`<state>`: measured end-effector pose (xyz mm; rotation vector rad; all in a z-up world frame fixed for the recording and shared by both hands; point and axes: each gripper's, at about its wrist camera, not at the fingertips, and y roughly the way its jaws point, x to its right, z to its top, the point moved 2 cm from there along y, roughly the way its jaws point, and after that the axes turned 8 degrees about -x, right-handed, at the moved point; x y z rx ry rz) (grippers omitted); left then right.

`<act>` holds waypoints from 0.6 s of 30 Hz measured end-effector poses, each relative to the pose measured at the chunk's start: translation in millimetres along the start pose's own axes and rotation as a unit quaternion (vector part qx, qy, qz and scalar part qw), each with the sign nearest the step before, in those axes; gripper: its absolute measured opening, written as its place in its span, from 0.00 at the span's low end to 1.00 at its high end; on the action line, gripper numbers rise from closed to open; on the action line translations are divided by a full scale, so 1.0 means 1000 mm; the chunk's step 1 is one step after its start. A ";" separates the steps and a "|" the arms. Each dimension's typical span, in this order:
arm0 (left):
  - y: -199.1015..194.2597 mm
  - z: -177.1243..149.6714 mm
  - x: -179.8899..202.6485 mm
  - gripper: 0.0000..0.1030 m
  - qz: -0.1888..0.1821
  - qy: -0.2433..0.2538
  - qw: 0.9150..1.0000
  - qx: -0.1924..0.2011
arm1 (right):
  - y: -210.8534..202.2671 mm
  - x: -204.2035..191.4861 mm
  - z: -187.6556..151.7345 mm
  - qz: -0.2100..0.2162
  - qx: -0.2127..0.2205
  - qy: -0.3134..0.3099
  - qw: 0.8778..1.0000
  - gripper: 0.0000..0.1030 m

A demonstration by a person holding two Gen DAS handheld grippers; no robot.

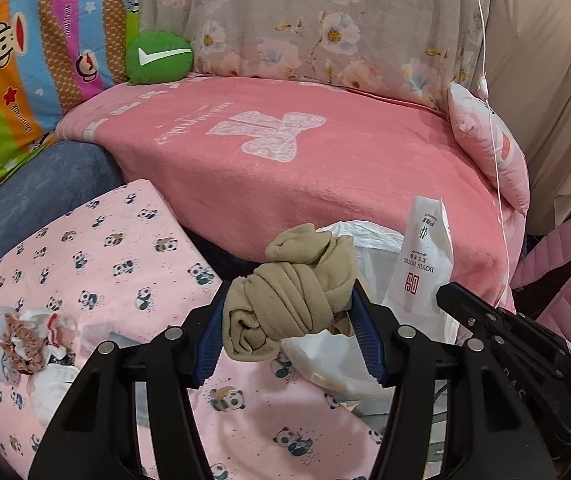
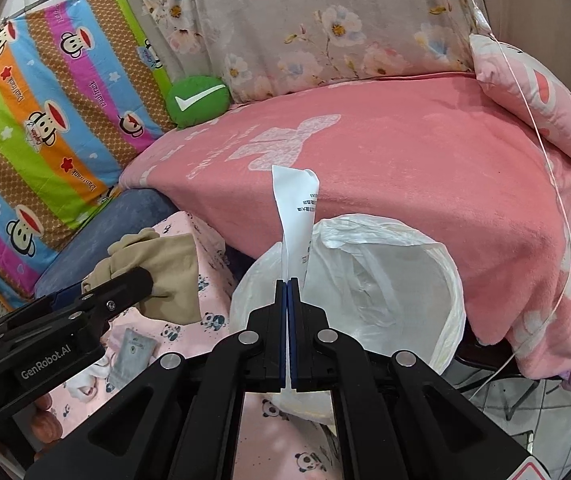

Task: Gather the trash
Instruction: 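Carry the stocking and paper bag in both grippers over the white trash bin, then open both grippers to drop the stocking and paper bag into the bin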

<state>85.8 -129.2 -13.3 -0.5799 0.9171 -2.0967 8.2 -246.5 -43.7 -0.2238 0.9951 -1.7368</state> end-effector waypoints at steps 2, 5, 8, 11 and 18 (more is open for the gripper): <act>0.007 0.002 0.009 0.53 -0.011 0.004 1.000 -0.007 | 0.002 0.008 0.002 -0.003 0.000 0.003 1.000 0.03; 0.017 0.006 0.024 0.54 -0.018 0.012 1.000 -0.013 | 0.004 0.019 0.003 -0.007 0.000 0.007 1.000 0.03; 0.026 0.007 0.035 0.54 -0.019 0.022 0.999 -0.021 | 0.005 0.031 0.004 -0.010 0.001 0.015 1.000 0.03; 0.033 0.008 0.043 0.55 -0.021 0.026 0.999 -0.023 | 0.006 0.041 0.004 -0.010 0.000 0.024 1.000 0.03; 0.042 0.012 0.052 0.65 -0.030 0.030 0.999 -0.027 | 0.010 0.052 0.002 -0.016 -0.005 0.026 1.000 0.03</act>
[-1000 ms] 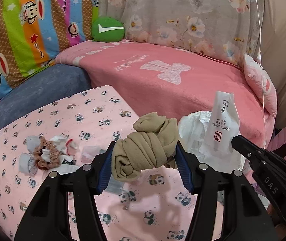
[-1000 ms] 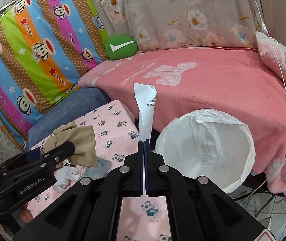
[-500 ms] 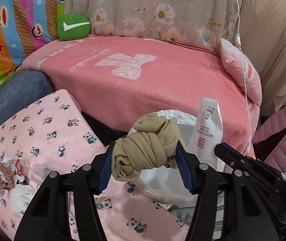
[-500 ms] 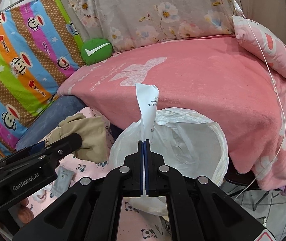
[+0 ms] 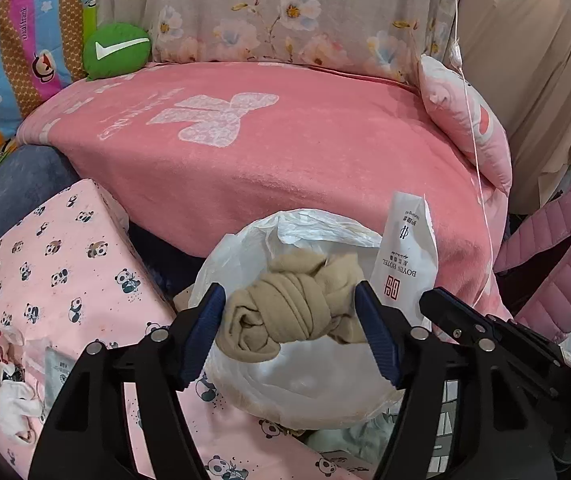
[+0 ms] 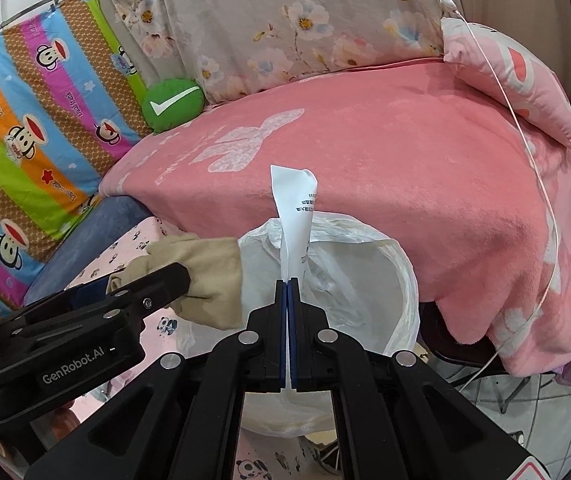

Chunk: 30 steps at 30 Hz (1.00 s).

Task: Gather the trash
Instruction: 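Open both grippers to drop the stocking and paper bag into the bin, then move both open grippers back over the remaining items on the table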

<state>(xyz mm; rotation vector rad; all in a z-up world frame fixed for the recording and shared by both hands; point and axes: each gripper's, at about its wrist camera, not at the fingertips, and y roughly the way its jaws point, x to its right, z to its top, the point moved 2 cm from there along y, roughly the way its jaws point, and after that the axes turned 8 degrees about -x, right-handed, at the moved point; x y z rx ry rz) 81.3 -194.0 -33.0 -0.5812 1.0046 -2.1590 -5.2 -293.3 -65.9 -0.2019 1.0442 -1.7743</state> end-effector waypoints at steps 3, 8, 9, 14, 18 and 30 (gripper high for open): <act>0.000 0.002 -0.001 0.74 0.008 -0.007 1.000 0.004 | 0.002 0.002 -0.001 -0.001 -0.002 0.000 1.000 0.03; -0.001 0.001 -0.009 0.76 0.014 -0.021 1.000 0.005 | 0.002 0.001 -0.001 -0.004 0.001 -0.001 1.000 0.10; -0.002 0.001 -0.011 0.76 0.016 -0.024 1.000 0.006 | 0.002 0.000 -0.002 -0.004 0.001 -0.003 1.000 0.12; -0.013 -0.005 -0.021 0.76 0.032 -0.032 0.999 0.016 | -0.004 -0.012 -0.005 -0.001 0.005 -0.008 1.000 0.24; -0.028 -0.012 -0.033 0.76 0.046 -0.044 0.998 0.025 | -0.013 -0.029 -0.011 0.005 0.009 -0.020 1.000 0.35; -0.079 -0.051 -0.101 0.79 0.127 -0.101 0.986 0.032 | -0.034 -0.106 -0.044 0.049 0.006 -0.055 0.997 0.53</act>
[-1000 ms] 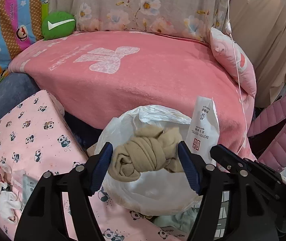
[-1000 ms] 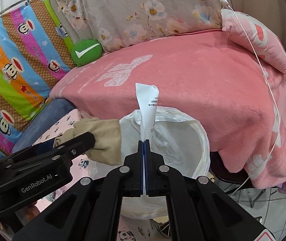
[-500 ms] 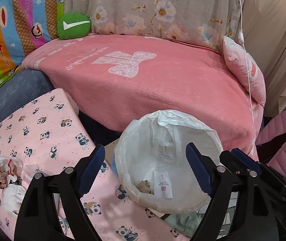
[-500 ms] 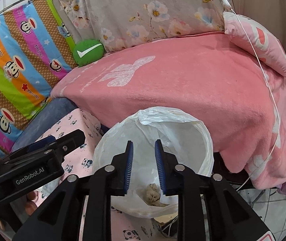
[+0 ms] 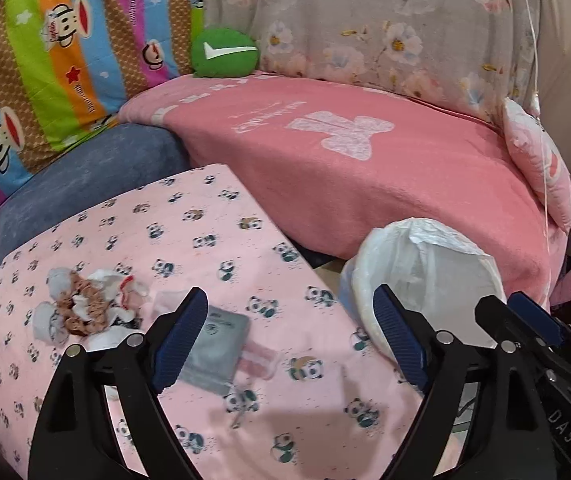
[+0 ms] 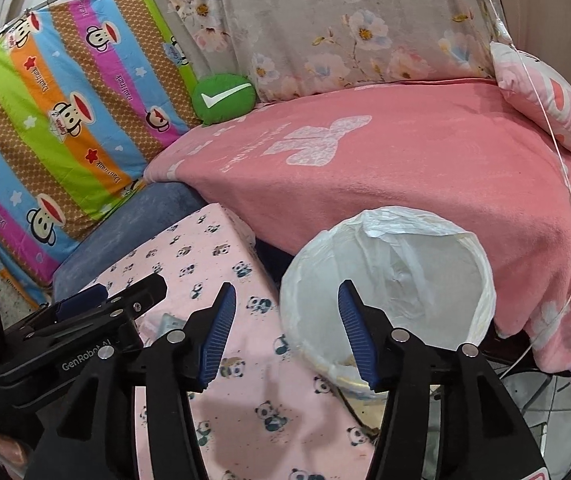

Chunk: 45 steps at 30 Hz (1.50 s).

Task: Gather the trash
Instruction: 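Move both open grippers back over the remaining items on the table, then grasp the pink cloth with the left gripper while the right grasps the grey drawstring pouch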

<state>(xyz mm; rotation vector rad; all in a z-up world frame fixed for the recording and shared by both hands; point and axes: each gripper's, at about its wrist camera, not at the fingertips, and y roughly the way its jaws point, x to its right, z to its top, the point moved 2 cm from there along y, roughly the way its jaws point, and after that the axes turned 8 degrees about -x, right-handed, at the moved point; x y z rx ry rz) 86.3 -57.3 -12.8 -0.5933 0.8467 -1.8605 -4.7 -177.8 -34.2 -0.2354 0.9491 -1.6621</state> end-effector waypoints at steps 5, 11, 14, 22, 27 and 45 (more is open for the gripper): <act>-0.005 -0.014 -0.044 0.79 0.022 -0.044 0.999 -0.012 | 0.003 -0.037 -0.017 0.019 -0.012 -0.017 1.000 0.54; -0.006 -0.040 -0.095 0.82 0.065 -0.075 0.995 -0.026 | 0.014 -0.081 -0.042 0.042 -0.037 -0.032 0.998 0.55; -0.007 -0.055 -0.120 0.86 0.073 -0.094 0.992 -0.033 | 0.019 -0.095 -0.052 0.050 -0.046 -0.036 0.997 0.55; 0.008 -0.092 -0.183 0.86 0.089 -0.148 0.982 -0.071 | 0.043 -0.132 -0.079 0.050 -0.079 -0.056 0.994 0.55; 0.019 -0.108 -0.207 0.86 0.090 -0.167 0.978 -0.084 | 0.061 -0.145 -0.088 0.044 -0.095 -0.064 0.992 0.55; 0.056 -0.102 -0.251 0.68 0.038 -0.195 0.975 -0.097 | 0.112 -0.168 -0.093 0.038 -0.123 -0.077 0.989 0.55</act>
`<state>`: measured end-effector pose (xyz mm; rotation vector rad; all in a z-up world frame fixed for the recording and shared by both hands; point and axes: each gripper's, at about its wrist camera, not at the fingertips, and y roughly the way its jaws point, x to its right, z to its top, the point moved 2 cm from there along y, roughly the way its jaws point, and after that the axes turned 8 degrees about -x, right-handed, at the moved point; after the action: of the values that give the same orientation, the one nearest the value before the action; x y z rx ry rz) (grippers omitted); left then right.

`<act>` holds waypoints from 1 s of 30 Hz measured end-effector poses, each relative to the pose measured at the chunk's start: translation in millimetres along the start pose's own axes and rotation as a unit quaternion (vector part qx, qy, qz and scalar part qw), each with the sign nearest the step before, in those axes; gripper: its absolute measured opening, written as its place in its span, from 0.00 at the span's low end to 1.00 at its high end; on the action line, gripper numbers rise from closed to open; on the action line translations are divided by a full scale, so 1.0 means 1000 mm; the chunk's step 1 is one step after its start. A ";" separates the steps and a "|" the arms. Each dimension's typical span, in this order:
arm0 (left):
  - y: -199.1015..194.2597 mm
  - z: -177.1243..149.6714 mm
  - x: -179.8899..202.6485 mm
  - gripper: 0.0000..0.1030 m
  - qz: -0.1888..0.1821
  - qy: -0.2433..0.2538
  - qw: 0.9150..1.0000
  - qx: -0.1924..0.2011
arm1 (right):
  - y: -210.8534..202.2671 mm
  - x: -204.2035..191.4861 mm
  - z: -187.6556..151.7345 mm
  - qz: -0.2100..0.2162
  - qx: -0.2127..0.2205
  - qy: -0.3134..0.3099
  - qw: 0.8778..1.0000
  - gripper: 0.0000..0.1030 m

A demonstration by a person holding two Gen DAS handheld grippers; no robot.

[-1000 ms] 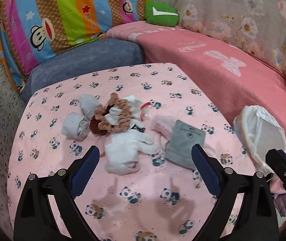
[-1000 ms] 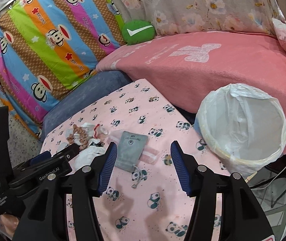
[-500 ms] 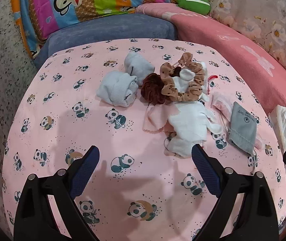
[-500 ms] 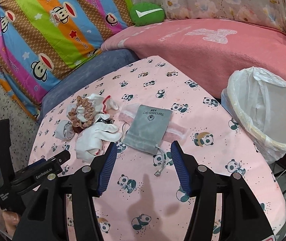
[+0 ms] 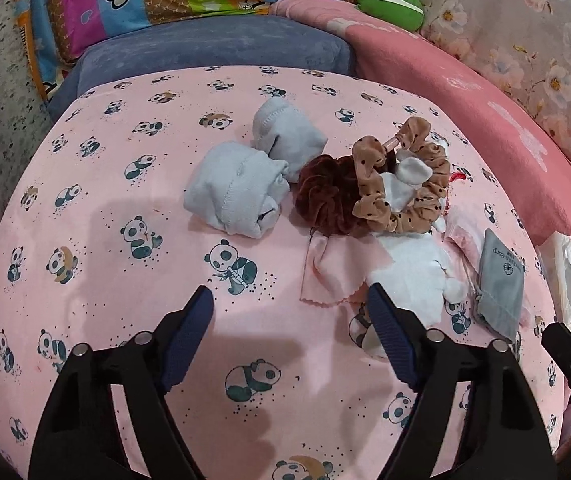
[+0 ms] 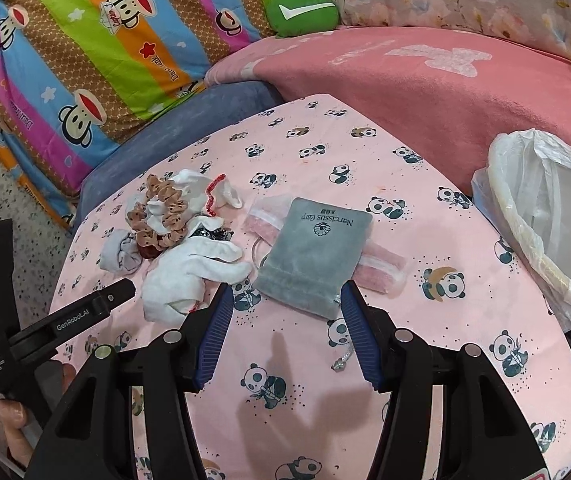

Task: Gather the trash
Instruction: 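Grasp the pink cloth with the left gripper while the right grasps the grey drawstring pouch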

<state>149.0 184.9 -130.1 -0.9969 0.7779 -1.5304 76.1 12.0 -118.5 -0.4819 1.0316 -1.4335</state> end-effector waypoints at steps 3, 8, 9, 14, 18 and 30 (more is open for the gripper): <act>0.010 0.004 -0.004 0.64 -0.008 -0.002 1.000 -0.009 | 0.007 0.003 0.002 -0.002 -0.004 0.006 1.000 0.55; 0.017 0.004 -0.006 0.55 -0.021 0.000 1.000 -0.011 | 0.021 0.008 0.004 -0.004 -0.015 0.014 1.000 0.52; 0.017 0.005 -0.005 0.50 -0.022 0.002 1.000 -0.010 | 0.023 0.009 0.004 -0.005 -0.017 0.014 1.000 0.51; 0.016 0.004 -0.005 0.17 -0.042 0.003 0.999 -0.016 | 0.039 0.013 0.003 0.001 -0.034 0.024 0.999 0.42; 0.015 0.005 -0.003 0.06 -0.037 0.007 0.999 -0.012 | 0.046 0.014 0.002 -0.005 -0.036 0.022 0.999 0.30; -0.023 0.007 0.016 0.03 -0.026 0.025 0.999 0.031 | 0.020 0.005 0.001 0.012 -0.008 0.002 1.000 0.03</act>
<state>144.8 174.1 -103.8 -0.9432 0.7390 -1.6199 87.7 9.3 -135.5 -0.4766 1.0486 -1.4059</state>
